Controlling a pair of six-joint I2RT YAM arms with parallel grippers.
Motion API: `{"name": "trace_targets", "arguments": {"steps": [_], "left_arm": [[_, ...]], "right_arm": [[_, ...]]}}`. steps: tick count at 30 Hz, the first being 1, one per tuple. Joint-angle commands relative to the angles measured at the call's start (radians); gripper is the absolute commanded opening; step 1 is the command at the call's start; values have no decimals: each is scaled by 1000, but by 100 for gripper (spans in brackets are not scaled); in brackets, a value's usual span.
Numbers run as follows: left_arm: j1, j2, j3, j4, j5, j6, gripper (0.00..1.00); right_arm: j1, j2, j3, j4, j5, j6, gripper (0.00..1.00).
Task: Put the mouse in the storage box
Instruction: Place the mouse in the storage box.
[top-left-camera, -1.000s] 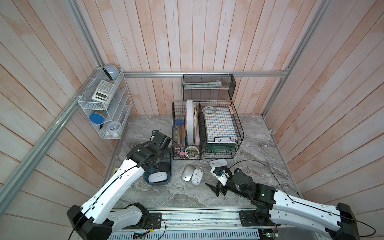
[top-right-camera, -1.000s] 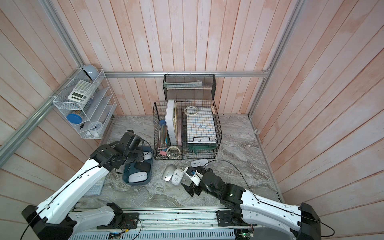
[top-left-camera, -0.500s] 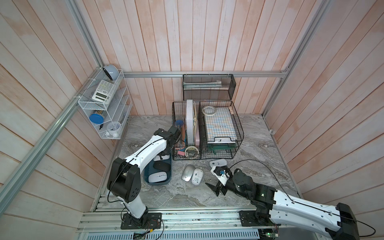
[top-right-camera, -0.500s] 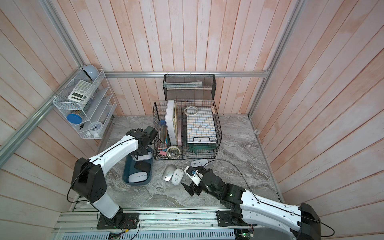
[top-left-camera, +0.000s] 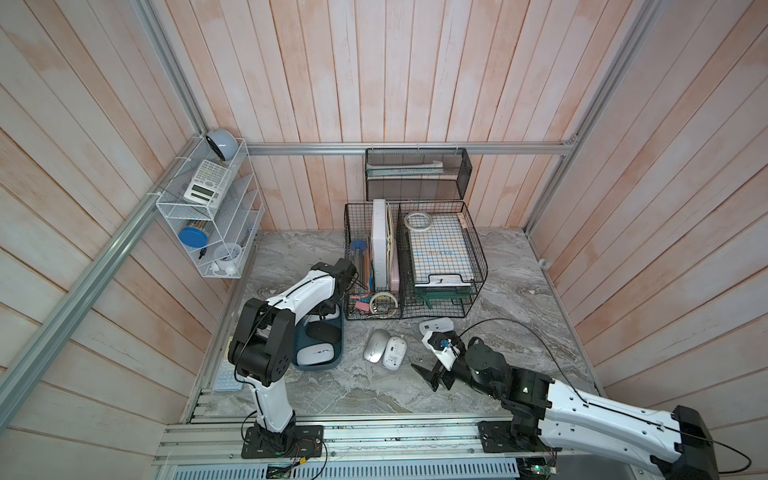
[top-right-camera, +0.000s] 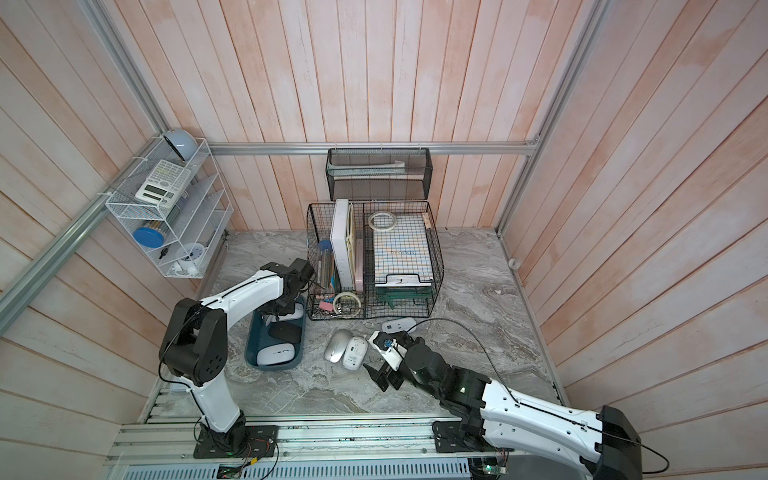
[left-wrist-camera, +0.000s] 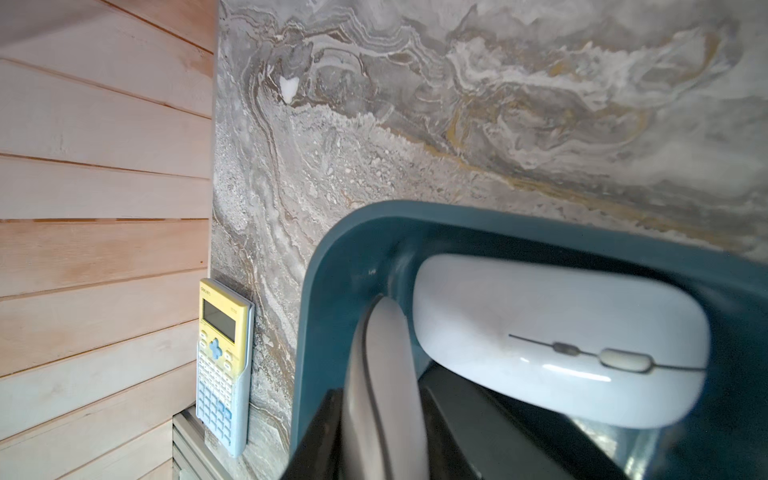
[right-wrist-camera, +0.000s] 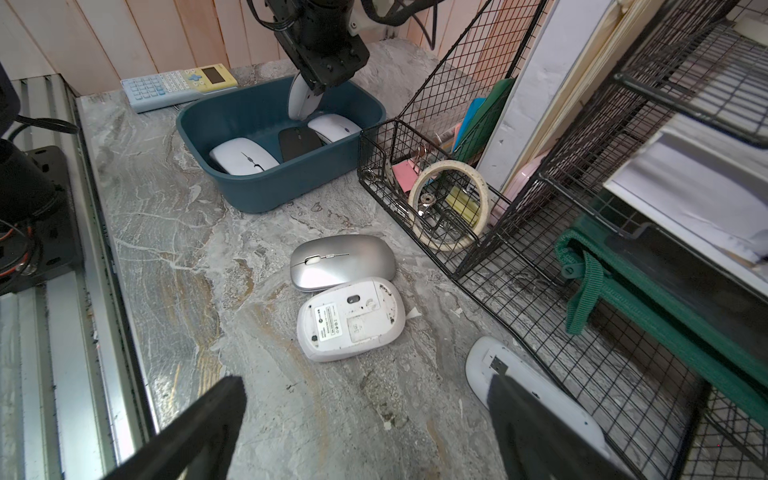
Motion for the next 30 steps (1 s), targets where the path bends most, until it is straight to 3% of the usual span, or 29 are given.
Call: {"name": "trace_targets", "arguments": {"steps": [1,5,7,14,19,25,30], "left_arm": [[0,18,-20,36,18,-2,43],[1,-5,-20,33,22,-11,67],[1,-41,-14,28,22,-15,72],[1,-295,-21,33,121,-27,73],[21,-523,-101,102,326,-18,73],[52,-706,-256,163,482,-31,73],[60,-795,-347,203,588,-48,74]], "right_arm": [[4,2,-11,21,32,18,97],[4,19,-8,18,38,19,97],[4,29,-4,15,41,18,97],[3,55,13,-10,159,90,98],[1,89,53,-76,261,160,98],[-15,153,64,-49,303,453,98],[-16,369,137,-20,218,700,95]]}}
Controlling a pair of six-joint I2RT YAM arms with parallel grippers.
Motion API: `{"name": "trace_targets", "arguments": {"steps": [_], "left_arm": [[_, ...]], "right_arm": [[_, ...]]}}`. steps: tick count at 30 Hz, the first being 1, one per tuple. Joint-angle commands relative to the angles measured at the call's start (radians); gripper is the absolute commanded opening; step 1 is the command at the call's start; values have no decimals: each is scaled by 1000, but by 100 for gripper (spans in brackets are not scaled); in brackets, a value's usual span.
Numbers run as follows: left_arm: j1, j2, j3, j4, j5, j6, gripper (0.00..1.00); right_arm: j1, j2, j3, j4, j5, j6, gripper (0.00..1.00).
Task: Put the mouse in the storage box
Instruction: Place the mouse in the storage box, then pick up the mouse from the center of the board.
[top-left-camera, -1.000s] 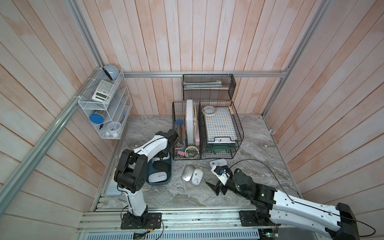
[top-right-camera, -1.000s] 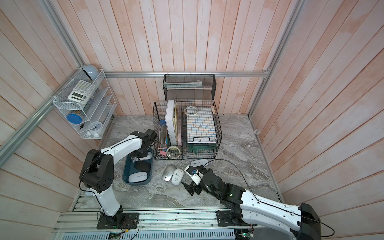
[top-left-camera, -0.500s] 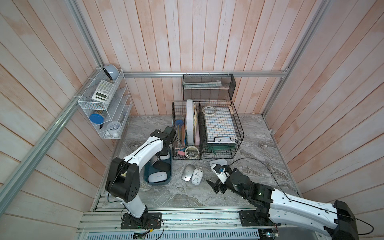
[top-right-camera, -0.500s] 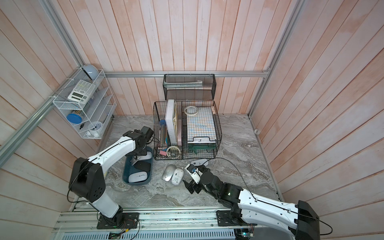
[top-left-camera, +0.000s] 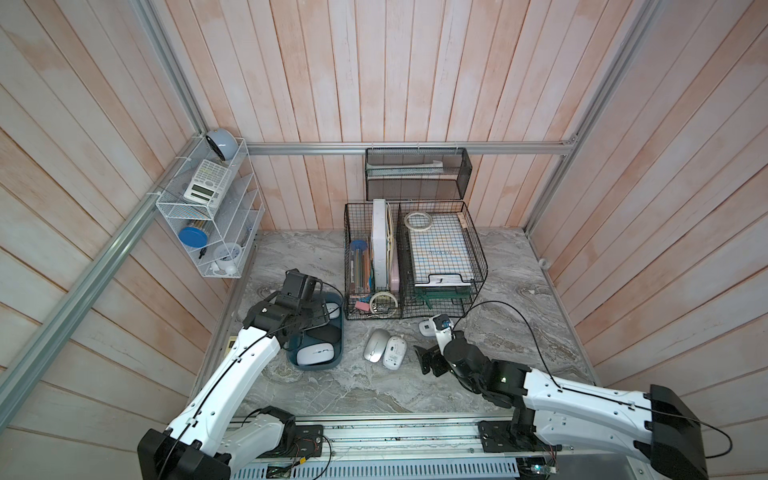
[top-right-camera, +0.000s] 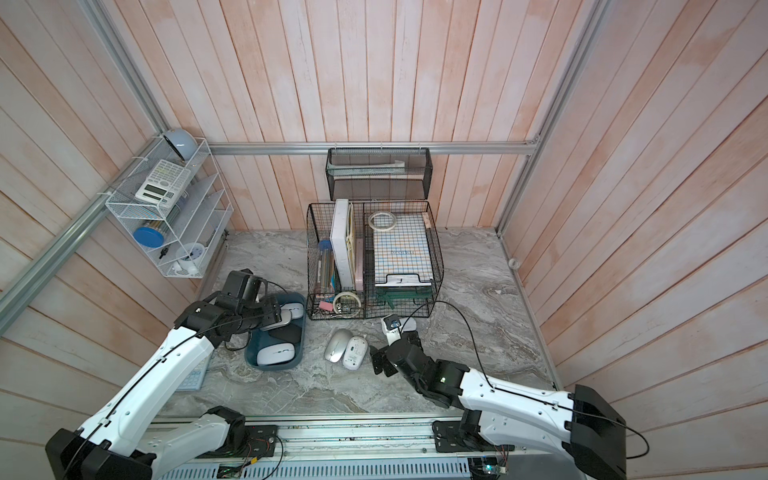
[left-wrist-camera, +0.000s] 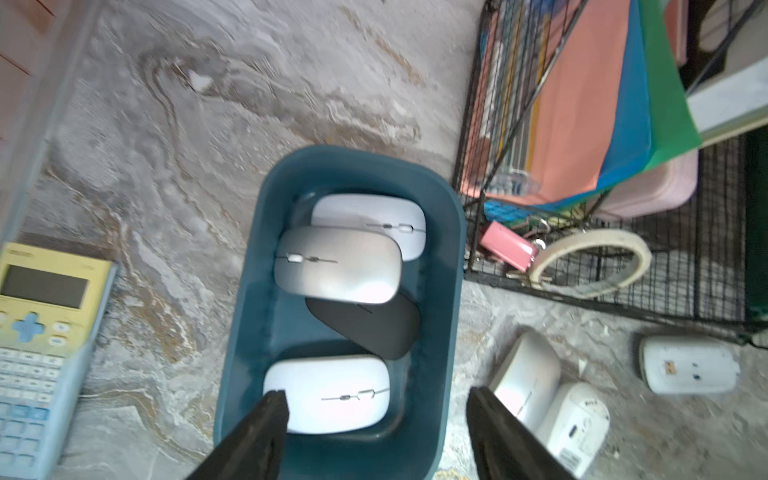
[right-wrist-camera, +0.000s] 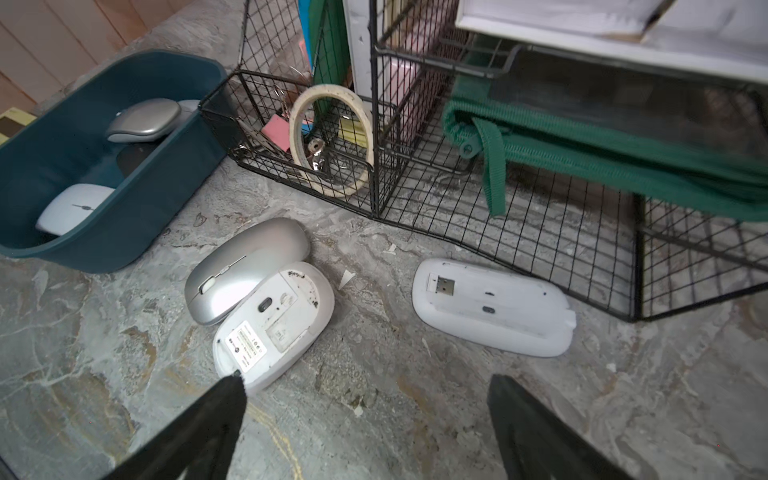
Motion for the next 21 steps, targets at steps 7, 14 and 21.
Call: {"name": "trace_targets", "arguments": {"steps": [7,14,21], "left_arm": [[15,-76,-60,51,112,0,73],[18,-96,-67,53,134,11,73],[18,-96,-70,57,152,16,74]], "right_arm": [[-3,473,402,-275,-168,309,96],[-2,675,548,-398,-231,365,97],[0,676,521,-419,-208,395,93]]}}
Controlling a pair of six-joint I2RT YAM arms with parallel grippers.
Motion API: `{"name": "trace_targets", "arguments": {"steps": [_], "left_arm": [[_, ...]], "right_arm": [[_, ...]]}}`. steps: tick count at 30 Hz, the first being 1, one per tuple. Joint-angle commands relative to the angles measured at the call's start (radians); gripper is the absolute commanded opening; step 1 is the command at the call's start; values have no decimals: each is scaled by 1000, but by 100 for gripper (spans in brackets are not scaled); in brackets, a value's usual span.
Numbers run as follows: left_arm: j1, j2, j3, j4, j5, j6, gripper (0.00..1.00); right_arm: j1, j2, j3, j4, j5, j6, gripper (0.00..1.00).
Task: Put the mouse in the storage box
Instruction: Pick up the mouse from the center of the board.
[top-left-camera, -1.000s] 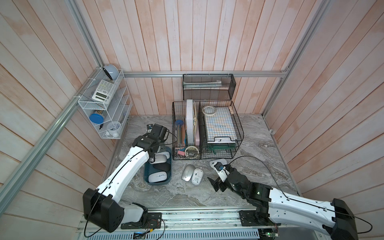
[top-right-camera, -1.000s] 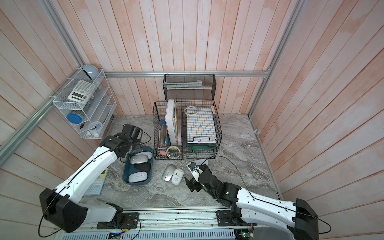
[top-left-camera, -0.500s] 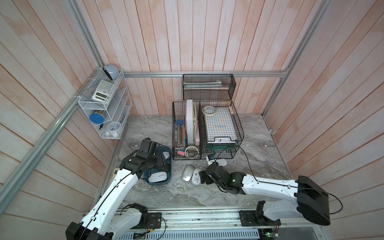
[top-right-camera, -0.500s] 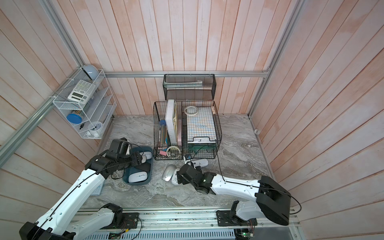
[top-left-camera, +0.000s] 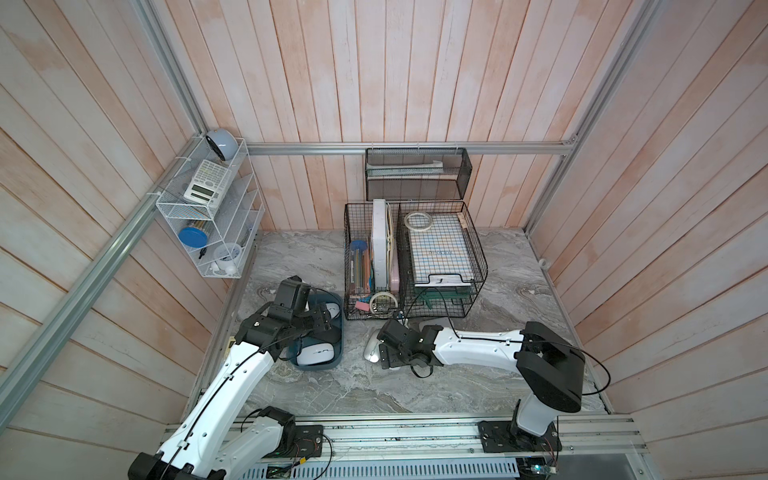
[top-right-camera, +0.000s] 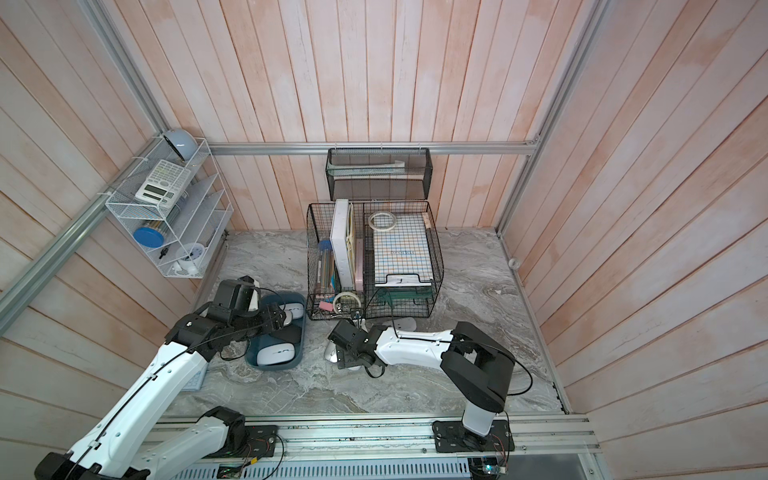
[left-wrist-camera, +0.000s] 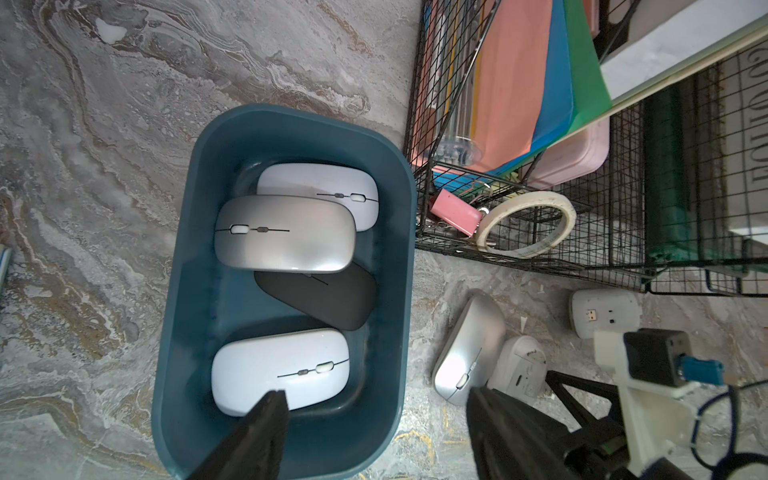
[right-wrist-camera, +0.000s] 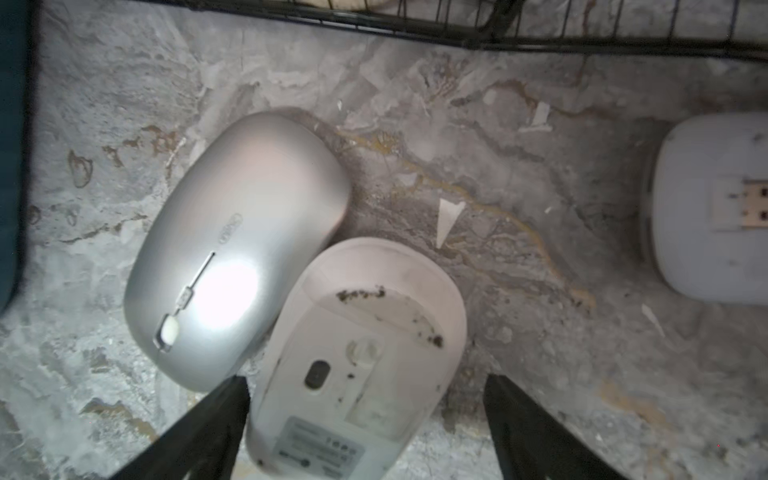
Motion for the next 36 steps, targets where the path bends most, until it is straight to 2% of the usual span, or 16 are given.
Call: {"name": "trace_targets", "arguments": {"steps": [1,9,18,20,23,24,27,31,34,36], "left_arm": [[5,-10,-18,23,25,18,73],[5,-13,-24,25,28,17,73],[5,-17,-30,28,34,14,74],[6,-16,-30,31,44,12,74],[6,-14,-35,40,76,5,74],[5,-15,-37,47,88,1,74],[5,-15,-50,81,178,-24,74],[5,-16,-97,202,410,-94,73],[3,0,-165,395,646,-182,73],[-11,20,-206,519,741,-246,73]], "right_arm": [[0,-7,-18,-52,3,30,92],[-9,43,-7,-61,41,-7,86],[-17,96,0,-16,-1,-56,71],[-22,84,-14,2,-10,-74,60],[-22,38,-48,48,-1,-114,49],[-23,18,-58,63,7,-134,49],[-22,-62,-96,99,33,-225,49],[-16,-231,-201,191,44,-391,46],[0,-392,-325,348,-50,-549,40],[13,-486,-406,438,-110,-617,38]]}}
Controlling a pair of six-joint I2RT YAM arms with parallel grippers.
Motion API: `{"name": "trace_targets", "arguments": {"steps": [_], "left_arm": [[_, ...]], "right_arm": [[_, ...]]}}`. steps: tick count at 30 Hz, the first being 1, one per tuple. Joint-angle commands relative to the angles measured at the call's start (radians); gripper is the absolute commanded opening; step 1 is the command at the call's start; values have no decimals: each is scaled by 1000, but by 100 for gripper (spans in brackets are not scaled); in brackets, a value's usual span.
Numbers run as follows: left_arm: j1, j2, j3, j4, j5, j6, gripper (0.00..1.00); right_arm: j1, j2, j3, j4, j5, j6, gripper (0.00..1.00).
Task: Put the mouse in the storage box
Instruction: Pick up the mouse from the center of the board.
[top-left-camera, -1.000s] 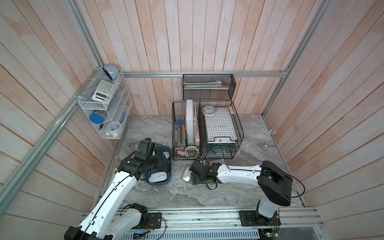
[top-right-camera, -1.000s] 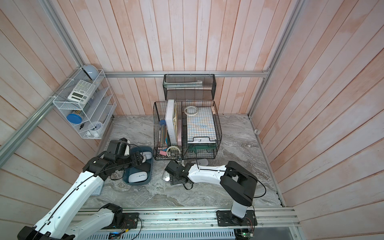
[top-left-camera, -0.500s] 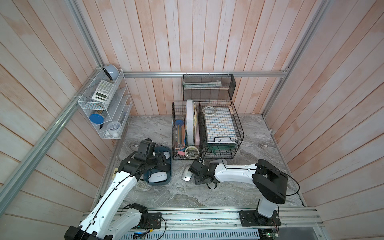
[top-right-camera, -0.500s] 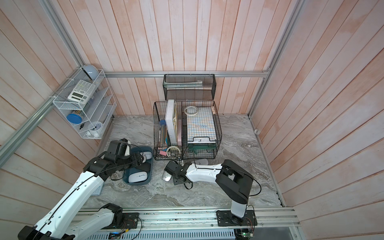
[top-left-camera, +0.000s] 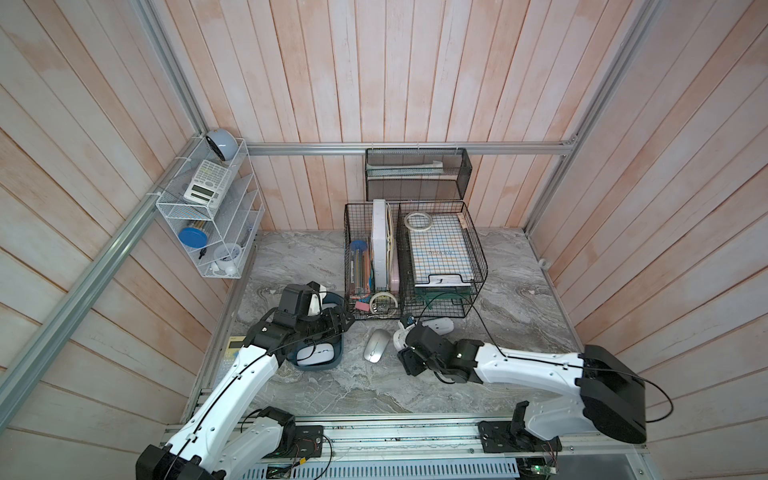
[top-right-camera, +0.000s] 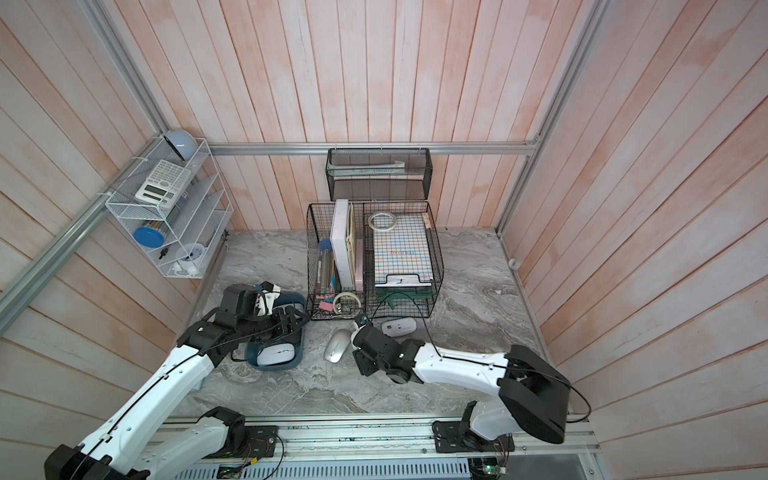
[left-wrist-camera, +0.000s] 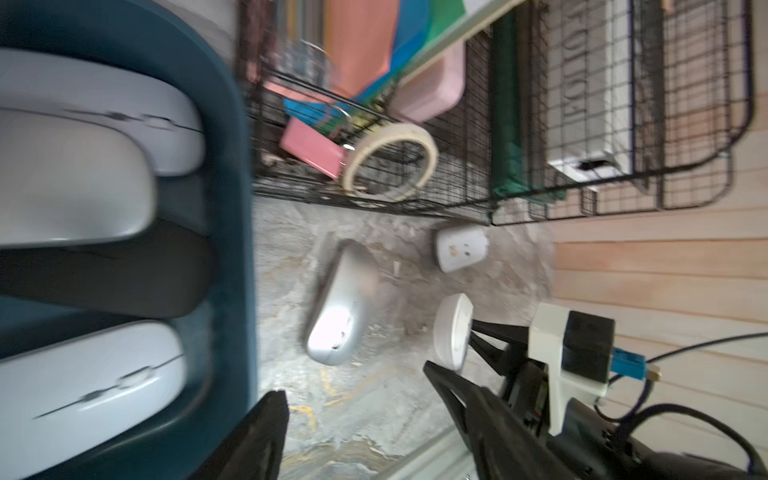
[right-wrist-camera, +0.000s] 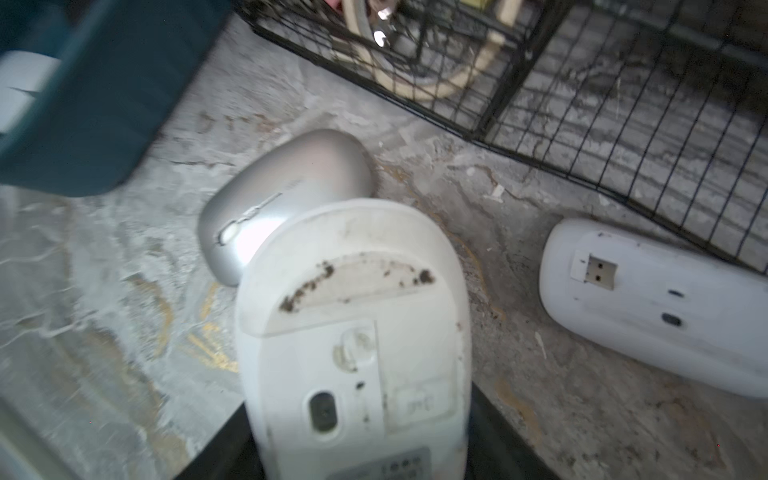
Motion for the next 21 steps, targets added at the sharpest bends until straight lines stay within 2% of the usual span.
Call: {"name": "trace_targets", "arguments": {"steps": [1,5,10,16,21], "left_arm": [[-29,30,-57,272,268,-133,73],[-153,77,-51,294,221,-126,73],[-284,142,-44,347,169,-145,72],[-381,233,-48,378,154,-157,68],[-418,267,-67,411,158,-186,65]], "right_arm": [[24,-119,-106,213,-113,-203,38],[36,-197,-177,286,-188,-268,38],[46,-214,-191,304,-242,-293,41],[51,-215,-187,308,-246,-302,42],[53,-216,-186,304,-231,-310,43]]}}
